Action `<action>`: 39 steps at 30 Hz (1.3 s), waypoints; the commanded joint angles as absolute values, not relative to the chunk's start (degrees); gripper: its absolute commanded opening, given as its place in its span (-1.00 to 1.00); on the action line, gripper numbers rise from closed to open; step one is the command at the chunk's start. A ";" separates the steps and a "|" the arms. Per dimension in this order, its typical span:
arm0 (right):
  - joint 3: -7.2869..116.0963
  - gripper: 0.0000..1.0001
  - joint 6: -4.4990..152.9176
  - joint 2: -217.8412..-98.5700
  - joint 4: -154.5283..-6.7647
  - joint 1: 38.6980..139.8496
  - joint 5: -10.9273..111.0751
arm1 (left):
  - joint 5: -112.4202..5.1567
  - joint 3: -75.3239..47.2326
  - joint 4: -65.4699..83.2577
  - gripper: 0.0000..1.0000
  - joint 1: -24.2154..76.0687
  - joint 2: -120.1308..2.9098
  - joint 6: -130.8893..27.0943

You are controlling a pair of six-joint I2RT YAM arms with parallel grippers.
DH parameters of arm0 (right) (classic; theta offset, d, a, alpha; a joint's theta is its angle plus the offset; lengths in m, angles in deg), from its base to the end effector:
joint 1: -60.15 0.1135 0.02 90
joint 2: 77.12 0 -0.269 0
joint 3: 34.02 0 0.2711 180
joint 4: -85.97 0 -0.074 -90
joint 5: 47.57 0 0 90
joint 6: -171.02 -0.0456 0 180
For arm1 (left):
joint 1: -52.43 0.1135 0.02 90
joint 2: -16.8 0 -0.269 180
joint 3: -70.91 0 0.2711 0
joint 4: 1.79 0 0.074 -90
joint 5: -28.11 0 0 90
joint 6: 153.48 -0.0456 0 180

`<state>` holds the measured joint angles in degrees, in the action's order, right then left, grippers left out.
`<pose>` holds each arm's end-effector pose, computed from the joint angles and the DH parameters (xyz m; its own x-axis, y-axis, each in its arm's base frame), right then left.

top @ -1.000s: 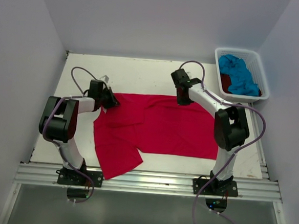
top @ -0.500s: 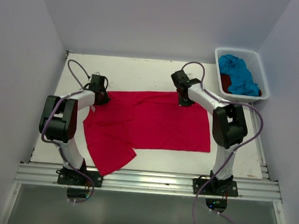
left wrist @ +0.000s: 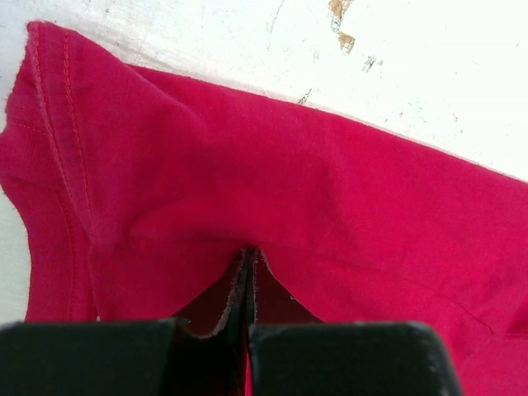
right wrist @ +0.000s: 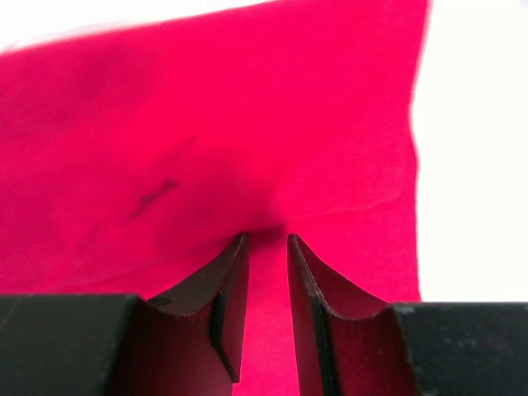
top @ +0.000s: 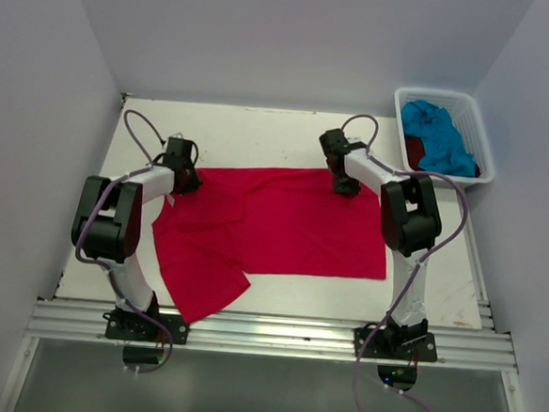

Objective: Fold and stack the t-shirts
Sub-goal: Fold the flattened tshirt in 1/3 of the way

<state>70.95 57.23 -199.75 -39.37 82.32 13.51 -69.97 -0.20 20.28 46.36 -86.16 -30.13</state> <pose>0.4324 0.1524 0.1493 -0.8857 0.0204 -0.4638 0.1781 0.9375 -0.2991 0.3793 -0.0339 0.1363 -0.6836 -0.4747 -0.5544 -0.4231 0.8767 -0.2289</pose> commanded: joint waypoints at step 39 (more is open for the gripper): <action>68.42 -0.60 59.06 -195.16 -49.69 72.63 26.36 | -70.42 1.96 22.07 -1.00 45.66 -85.77 -31.75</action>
